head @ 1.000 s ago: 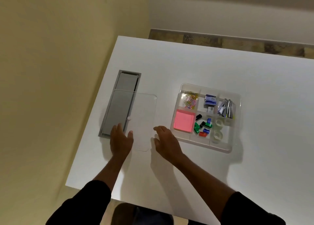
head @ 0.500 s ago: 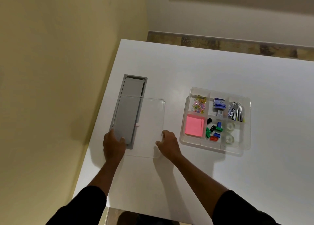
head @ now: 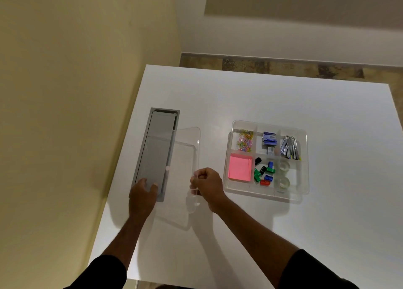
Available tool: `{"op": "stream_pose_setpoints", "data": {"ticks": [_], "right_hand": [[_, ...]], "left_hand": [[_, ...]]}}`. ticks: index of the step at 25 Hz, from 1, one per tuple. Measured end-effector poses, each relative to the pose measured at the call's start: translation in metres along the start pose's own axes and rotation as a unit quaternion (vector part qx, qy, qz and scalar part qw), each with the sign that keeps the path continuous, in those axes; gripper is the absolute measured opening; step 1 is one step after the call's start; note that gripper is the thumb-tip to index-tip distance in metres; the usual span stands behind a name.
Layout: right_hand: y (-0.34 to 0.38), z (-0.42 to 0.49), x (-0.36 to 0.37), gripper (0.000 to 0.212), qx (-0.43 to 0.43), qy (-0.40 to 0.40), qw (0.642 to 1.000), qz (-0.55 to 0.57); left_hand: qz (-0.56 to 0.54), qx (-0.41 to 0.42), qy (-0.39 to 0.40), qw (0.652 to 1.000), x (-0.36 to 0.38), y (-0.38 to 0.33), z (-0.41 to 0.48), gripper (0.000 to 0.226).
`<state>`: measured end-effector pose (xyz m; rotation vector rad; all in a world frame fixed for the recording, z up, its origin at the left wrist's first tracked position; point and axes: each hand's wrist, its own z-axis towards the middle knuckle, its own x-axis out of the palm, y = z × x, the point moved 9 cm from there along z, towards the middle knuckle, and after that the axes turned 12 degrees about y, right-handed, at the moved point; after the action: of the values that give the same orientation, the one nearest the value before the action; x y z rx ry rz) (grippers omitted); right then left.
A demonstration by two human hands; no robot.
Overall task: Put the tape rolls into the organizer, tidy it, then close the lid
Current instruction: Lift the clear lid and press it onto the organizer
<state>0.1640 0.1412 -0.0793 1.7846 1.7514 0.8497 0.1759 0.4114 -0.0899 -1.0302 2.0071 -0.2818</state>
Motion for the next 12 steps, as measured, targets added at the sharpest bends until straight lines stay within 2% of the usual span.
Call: {"op": "stream_pose_setpoints", "data": {"ticks": [3, 6, 10, 12], "right_hand": [[0.048, -0.026, 0.000, 0.014, -0.069, 0.031, 0.996, 0.037], [0.097, -0.060, -0.007, 0.014, -0.157, 0.030, 0.987, -0.016], [0.151, -0.115, -0.011, 0.016, -0.299, -0.017, 0.943, -0.147], [0.163, -0.137, -0.006, 0.022, -0.350, -0.017, 0.915, -0.202]], "left_hand": [[-0.091, 0.051, 0.010, 0.995, 0.005, -0.051, -0.030, 0.063], [-0.177, 0.110, 0.050, 0.977, 0.008, -0.111, -0.065, 0.089], [-0.293, 0.191, 0.114, 0.930, 0.011, -0.191, -0.113, 0.078], [-0.350, 0.215, 0.120, 0.904, 0.009, -0.218, -0.131, 0.072]]}}
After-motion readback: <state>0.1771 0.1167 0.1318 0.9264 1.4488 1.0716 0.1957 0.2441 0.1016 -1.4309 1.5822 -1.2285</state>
